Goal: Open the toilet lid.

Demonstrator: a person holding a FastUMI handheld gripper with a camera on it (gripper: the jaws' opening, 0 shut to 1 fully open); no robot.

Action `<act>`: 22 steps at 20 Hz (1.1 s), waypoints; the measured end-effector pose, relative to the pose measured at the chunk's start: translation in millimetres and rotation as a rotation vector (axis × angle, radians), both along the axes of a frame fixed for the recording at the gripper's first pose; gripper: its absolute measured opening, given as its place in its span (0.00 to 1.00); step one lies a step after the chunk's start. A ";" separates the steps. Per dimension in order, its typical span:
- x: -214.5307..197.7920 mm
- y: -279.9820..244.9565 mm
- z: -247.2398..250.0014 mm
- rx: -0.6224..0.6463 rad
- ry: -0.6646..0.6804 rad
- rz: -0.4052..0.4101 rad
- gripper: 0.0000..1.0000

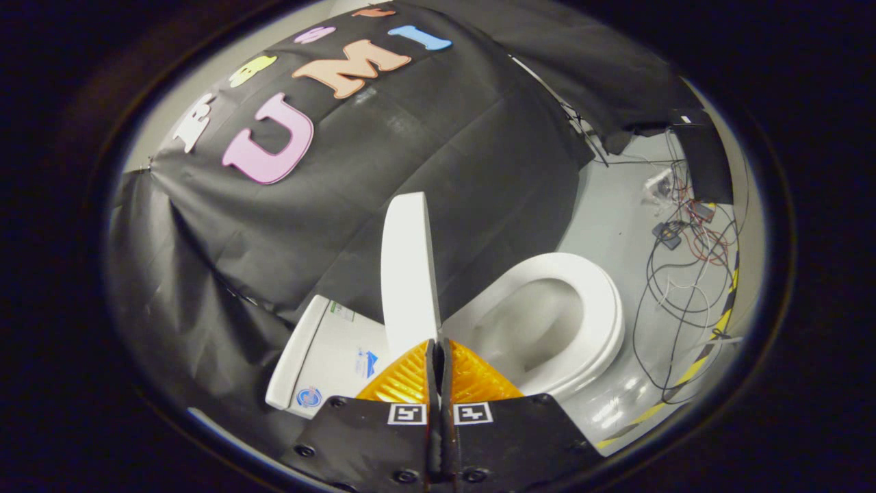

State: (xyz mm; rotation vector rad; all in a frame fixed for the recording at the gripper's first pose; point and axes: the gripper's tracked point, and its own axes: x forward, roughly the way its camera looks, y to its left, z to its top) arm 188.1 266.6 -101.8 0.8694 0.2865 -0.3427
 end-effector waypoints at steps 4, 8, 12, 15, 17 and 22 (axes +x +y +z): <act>3.6 7.9 8.5 -0.041 -0.001 0.018 0.00; 9.4 17.2 17.4 -0.108 0.015 0.052 0.01; 13.9 25.0 27.4 -0.147 0.009 0.083 0.00; 16.5 29.3 32.0 -0.176 0.011 0.097 0.00; 18.3 32.2 34.2 -0.189 0.012 0.109 0.00; 26.1 43.2 43.6 -0.237 0.015 0.145 0.00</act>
